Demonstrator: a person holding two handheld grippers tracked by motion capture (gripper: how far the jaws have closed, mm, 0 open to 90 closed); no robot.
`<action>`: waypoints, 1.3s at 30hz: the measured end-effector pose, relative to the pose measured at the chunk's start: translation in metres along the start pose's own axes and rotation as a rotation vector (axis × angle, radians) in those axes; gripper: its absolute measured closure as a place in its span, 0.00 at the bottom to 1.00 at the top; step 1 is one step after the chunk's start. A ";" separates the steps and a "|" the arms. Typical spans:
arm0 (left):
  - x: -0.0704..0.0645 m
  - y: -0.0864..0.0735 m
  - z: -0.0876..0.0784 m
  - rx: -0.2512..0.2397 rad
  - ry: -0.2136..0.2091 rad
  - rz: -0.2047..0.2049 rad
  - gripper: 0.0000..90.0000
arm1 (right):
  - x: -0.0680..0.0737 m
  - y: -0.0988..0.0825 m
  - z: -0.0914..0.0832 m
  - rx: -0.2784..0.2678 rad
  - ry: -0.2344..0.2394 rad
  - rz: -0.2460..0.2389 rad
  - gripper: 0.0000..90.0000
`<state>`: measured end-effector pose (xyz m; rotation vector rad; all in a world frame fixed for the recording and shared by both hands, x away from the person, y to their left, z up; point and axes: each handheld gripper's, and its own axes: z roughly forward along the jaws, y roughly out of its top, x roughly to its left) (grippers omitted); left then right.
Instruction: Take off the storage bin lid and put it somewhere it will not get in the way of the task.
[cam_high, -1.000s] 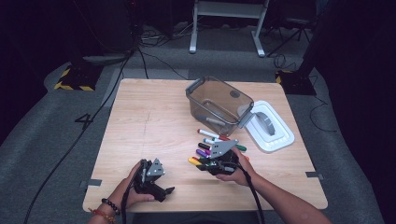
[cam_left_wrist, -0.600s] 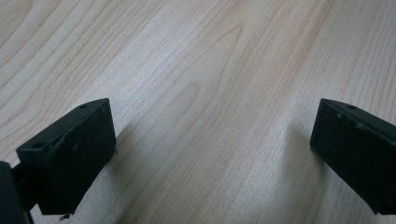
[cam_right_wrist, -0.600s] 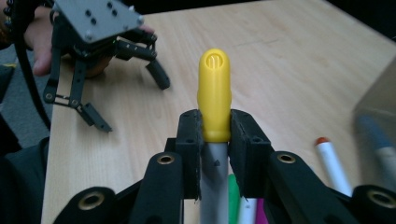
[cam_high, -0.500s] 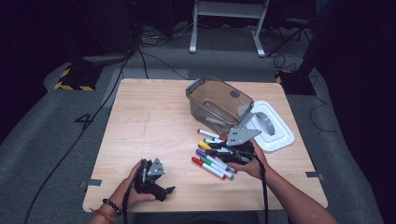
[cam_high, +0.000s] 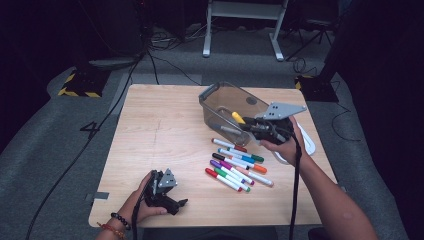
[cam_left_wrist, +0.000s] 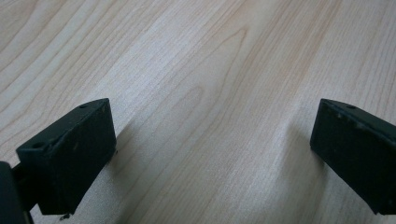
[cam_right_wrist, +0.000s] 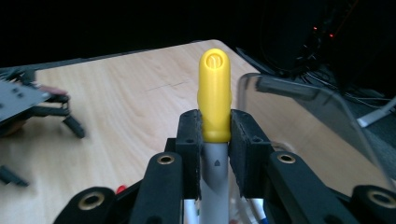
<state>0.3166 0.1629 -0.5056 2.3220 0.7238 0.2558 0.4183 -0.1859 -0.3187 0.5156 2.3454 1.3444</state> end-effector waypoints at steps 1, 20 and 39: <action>0.000 0.000 0.000 0.000 0.000 0.000 0.01 | -0.005 0.003 0.001 0.004 -0.011 0.001 0.83; 0.000 0.000 0.000 0.000 -0.001 0.000 0.01 | -0.072 0.022 0.081 0.191 -0.074 0.085 0.83; 0.000 0.000 0.000 0.000 -0.004 0.003 0.01 | -0.084 -0.013 0.139 0.519 0.012 0.116 0.83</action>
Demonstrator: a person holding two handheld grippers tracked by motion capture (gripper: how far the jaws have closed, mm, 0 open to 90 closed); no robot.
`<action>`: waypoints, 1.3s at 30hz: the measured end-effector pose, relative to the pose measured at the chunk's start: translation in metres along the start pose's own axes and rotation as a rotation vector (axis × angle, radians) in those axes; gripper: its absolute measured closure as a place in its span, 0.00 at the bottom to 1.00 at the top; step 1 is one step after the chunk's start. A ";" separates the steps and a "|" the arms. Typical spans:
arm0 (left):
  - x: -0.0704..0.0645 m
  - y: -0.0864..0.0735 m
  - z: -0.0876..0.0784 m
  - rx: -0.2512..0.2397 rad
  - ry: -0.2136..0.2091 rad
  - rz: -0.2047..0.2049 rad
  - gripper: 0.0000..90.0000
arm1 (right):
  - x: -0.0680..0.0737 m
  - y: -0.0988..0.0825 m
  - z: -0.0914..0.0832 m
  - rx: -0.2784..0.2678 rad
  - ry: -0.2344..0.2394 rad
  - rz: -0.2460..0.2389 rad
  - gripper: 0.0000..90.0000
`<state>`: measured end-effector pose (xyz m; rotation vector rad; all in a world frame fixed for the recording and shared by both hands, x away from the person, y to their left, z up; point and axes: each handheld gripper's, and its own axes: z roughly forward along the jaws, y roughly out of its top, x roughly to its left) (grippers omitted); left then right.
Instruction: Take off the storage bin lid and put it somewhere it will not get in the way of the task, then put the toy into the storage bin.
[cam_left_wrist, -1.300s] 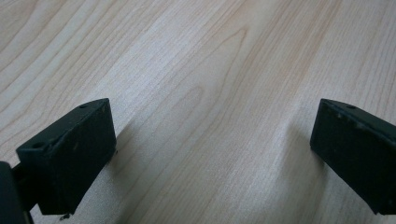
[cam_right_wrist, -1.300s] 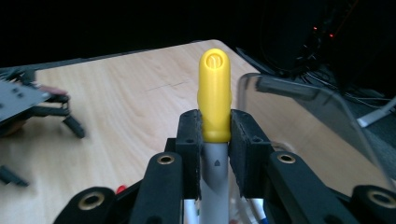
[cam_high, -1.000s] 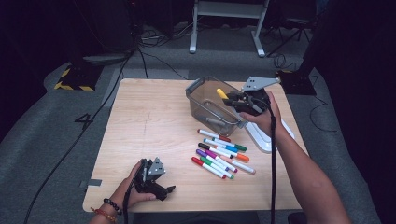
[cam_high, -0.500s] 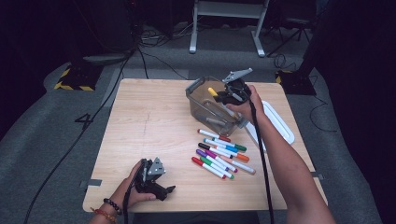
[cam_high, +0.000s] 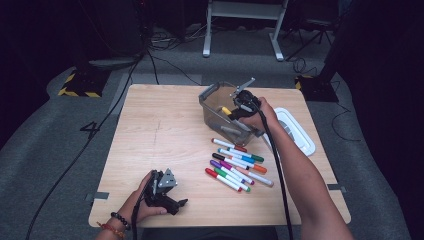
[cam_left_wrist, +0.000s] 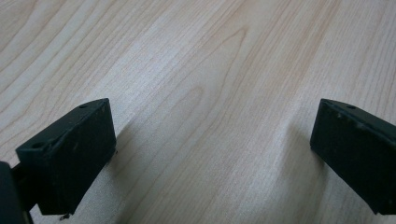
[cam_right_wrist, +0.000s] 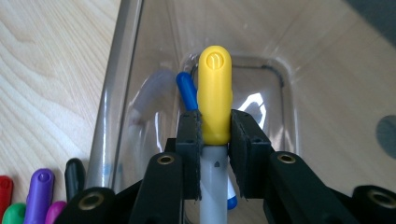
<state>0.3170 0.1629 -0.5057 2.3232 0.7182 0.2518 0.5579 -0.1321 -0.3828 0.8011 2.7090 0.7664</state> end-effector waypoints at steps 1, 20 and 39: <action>0.000 0.000 0.000 0.000 0.000 0.001 0.01 | 0.000 0.000 0.002 0.009 0.001 -0.002 0.83; 0.001 0.000 0.000 0.000 -0.008 0.010 0.01 | 0.002 -0.001 -0.007 -0.101 -0.047 0.026 0.64; 0.002 0.001 0.001 0.001 -0.012 0.011 0.00 | 0.038 -0.054 -0.080 -0.348 -0.027 -0.067 0.43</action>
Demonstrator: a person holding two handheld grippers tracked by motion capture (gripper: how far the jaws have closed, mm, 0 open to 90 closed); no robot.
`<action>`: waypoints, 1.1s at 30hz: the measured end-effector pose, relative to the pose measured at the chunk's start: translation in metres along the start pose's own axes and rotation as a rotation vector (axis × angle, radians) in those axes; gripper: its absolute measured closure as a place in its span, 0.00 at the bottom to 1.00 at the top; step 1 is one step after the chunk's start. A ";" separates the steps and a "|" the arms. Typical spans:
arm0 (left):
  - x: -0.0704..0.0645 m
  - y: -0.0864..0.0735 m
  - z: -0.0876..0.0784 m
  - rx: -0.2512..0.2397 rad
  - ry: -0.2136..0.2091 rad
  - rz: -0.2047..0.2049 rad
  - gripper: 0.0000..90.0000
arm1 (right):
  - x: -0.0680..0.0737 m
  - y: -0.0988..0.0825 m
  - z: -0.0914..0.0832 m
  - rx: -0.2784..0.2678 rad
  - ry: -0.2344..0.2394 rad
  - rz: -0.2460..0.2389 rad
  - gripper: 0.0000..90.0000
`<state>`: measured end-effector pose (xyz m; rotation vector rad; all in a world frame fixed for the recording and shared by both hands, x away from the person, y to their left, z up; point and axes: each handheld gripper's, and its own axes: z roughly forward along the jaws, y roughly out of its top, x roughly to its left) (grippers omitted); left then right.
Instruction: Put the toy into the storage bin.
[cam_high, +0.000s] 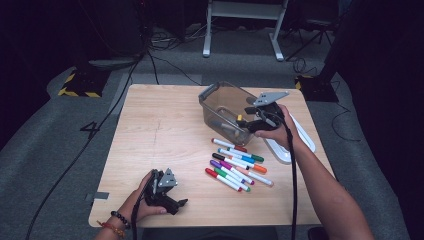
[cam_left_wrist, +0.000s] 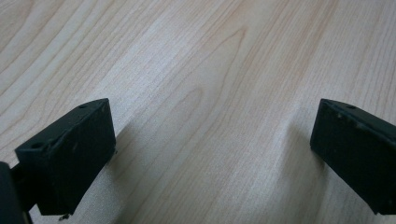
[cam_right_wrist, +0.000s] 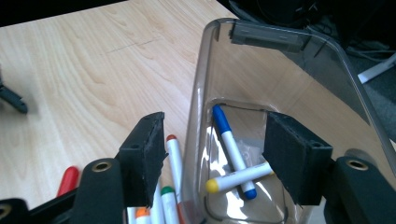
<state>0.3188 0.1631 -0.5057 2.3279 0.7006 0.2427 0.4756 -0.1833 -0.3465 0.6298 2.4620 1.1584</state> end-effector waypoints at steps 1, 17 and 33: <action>0.000 0.000 0.000 0.000 0.000 0.000 0.00 | 0.003 -0.003 -0.004 -0.006 0.008 -0.002 0.43; -0.001 0.000 0.000 -0.001 0.006 -0.006 0.00 | 0.085 -0.052 -0.031 -0.012 0.148 -0.103 0.47; -0.001 -0.001 -0.001 -0.001 0.012 -0.011 0.01 | 0.141 -0.086 0.036 0.112 0.284 -0.175 0.53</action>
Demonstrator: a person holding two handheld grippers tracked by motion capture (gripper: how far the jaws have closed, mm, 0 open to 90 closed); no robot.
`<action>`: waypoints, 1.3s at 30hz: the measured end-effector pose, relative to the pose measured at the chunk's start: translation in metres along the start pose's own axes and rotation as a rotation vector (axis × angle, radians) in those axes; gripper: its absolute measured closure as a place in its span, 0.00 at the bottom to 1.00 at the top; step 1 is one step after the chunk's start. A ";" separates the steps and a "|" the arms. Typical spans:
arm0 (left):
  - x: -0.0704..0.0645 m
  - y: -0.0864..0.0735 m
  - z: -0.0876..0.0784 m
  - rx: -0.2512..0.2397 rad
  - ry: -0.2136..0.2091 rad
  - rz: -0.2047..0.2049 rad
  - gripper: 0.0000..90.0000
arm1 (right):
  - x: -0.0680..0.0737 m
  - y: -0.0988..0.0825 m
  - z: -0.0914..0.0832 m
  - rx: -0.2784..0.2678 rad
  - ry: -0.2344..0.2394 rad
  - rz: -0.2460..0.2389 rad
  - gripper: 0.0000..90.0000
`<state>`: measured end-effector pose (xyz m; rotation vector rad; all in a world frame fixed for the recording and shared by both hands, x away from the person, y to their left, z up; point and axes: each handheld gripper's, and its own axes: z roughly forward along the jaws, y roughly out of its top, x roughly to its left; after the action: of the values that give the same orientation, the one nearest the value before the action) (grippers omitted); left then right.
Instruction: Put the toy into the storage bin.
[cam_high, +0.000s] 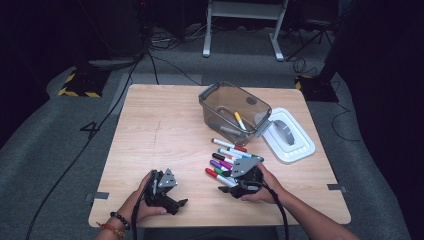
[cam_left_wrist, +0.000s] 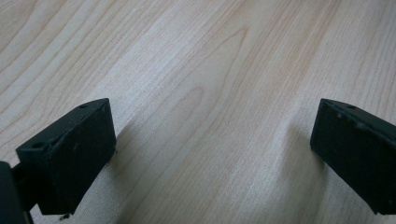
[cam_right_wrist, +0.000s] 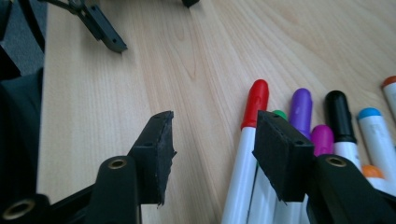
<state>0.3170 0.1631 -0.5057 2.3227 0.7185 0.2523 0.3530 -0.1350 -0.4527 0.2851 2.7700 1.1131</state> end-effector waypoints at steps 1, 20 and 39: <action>0.000 0.000 0.000 0.000 0.000 0.000 0.01 | 0.000 0.000 0.006 0.013 0.003 -0.010 0.54; 0.000 0.000 0.000 -0.001 -0.002 0.002 0.01 | -0.014 0.003 0.045 0.073 -0.026 0.057 0.59; 0.000 0.000 0.000 0.000 0.000 -0.001 0.01 | -0.007 0.004 0.047 0.067 -0.001 0.019 0.83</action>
<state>0.3169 0.1633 -0.5057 2.3221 0.7191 0.2517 0.3699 -0.1023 -0.4826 0.3203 2.8129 1.0255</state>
